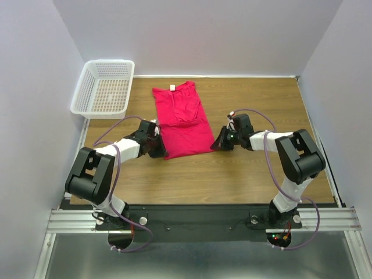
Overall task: Fold and stack the t-shirts
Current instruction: Fold the tshirt
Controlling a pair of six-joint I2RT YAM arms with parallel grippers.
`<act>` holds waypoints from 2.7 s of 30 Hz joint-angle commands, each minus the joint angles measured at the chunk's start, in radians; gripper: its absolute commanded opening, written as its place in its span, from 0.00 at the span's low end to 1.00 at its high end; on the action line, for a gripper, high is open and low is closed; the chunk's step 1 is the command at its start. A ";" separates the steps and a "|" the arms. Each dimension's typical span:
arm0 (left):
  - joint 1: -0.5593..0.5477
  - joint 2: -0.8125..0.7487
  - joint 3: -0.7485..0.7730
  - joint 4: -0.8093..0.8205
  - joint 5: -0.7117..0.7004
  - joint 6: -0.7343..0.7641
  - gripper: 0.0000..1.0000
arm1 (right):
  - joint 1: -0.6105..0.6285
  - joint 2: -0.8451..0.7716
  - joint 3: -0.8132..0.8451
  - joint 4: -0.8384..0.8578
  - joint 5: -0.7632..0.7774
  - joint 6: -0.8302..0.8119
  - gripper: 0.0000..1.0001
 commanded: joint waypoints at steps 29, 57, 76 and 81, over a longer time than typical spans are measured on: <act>0.106 0.234 0.403 -0.035 -0.003 0.207 0.32 | -0.085 0.312 0.581 0.012 -0.337 -0.121 0.01; 0.169 0.052 0.265 -0.067 0.049 0.073 0.51 | -0.139 0.185 0.455 -0.072 -0.212 -0.142 0.17; -0.090 0.079 0.208 -0.204 -0.147 0.051 0.46 | 0.097 0.116 0.351 -0.427 0.146 -0.193 0.41; -0.096 0.073 0.141 -0.221 -0.066 0.043 0.43 | 0.100 0.110 0.258 -0.456 0.109 -0.187 0.41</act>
